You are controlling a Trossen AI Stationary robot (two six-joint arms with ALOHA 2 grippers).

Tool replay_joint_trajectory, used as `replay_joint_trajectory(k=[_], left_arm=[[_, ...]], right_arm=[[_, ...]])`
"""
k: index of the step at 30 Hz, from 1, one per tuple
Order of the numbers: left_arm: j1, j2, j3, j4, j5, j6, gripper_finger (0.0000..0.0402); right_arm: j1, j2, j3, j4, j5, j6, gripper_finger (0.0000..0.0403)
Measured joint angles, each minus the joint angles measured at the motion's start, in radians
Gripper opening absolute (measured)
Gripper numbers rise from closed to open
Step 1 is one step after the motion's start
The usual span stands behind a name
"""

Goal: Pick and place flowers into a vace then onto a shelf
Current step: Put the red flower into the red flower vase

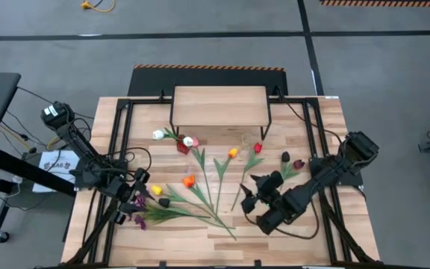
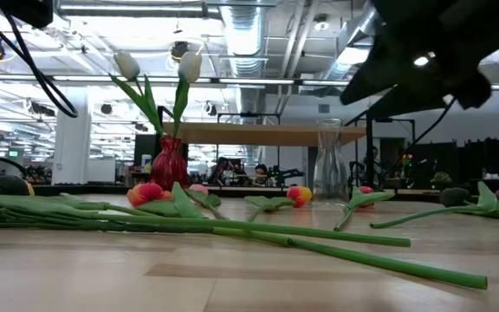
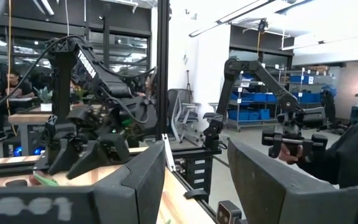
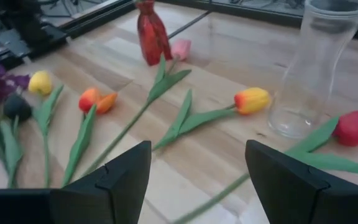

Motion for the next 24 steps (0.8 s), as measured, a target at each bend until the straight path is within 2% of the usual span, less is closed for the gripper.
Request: replay_joint_trajectory(k=[7,13,17,24], left_arm=[[0.000,0.000,0.000,0.000,0.000,-0.007,0.0164],[0.000,0.000,0.000,0.001,0.000,-0.013,0.0164],[0.000,0.000,0.000,0.001,0.000,-0.021,0.0164],[0.000,0.000,0.000,-0.012,0.000,-0.032,0.0164]], right_arm=[[-0.093,0.000,0.000,0.004,-0.086,0.110,0.0255],[-0.193,0.000,0.000,-0.006,-0.281,0.152,0.0255],[-0.246,0.000,0.000,-0.077,-0.388,0.166,0.0255],[-0.301,0.000,0.000,-0.217,-0.445,0.247,0.0255]])
